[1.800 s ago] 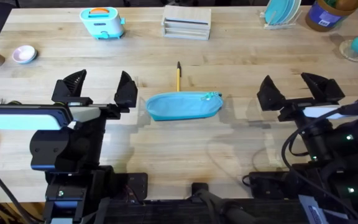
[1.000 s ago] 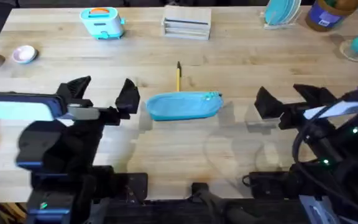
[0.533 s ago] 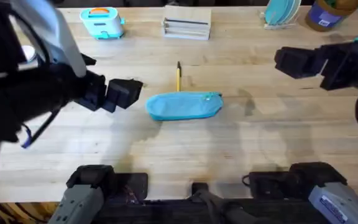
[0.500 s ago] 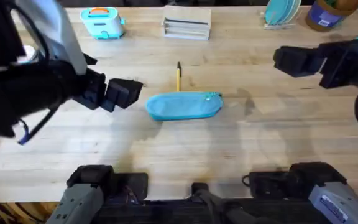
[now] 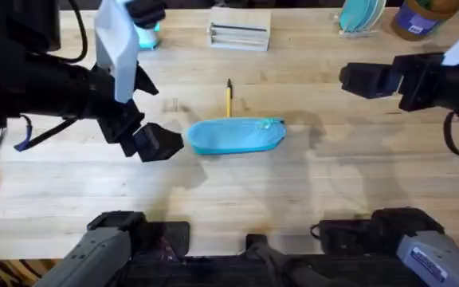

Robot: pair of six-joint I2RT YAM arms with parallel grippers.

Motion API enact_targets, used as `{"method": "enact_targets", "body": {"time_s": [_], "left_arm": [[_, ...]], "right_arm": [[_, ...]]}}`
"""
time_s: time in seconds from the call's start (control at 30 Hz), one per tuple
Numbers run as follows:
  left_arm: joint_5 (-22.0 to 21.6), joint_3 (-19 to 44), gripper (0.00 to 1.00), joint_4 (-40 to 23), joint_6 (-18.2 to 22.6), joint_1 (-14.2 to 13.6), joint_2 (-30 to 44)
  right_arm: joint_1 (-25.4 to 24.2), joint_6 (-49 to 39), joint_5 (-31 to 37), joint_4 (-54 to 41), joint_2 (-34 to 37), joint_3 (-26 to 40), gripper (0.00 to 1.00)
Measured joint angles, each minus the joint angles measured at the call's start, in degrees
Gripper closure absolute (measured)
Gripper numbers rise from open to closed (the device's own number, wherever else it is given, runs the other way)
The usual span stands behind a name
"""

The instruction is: Unzip the bag, pick up the pens from the table one at a time and place them inside, then zip the bag closed.

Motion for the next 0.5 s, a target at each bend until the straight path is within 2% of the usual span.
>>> {"method": "enact_targets", "body": {"time_s": [0.13, 0.27, 0.4, 0.43, 0.47, 0.5], "left_arm": [[-0.4, 0.0, 0.007, 0.1, 6.4, 0.0, 1.5], [-0.9, 0.0, 0.007, 1.6, 9.1, 0.0, 2.8], [-0.6, 0.0, 0.007, -0.6, 11.8, 0.0, 3.1], [0.1, -0.1, 0.007, -0.8, 13.1, 0.0, 3.1], [3.1, -2.1, 0.007, -0.8, 18.7, 0.0, 3.1], [4.0, -3.5, 0.008, -0.3, 20.2, 0.0, 3.1]], "right_arm": [[0.0, 0.0, 0.0, 0.0, 0.0, 0.0, 0.005], [0.0, 0.0, 0.0, 0.0, 0.0, 0.0, 0.006], [0.0, 0.0, 0.0, 0.6, 0.0, 0.0, 0.006], [0.0, 0.0, -0.1, 0.9, 0.0, 0.0, 0.006], [0.0, 0.0, -0.2, 1.5, 0.0, 0.0, 0.006], [0.0, 0.0, -0.2, 1.5, 0.0, 0.0, 0.006]]}}
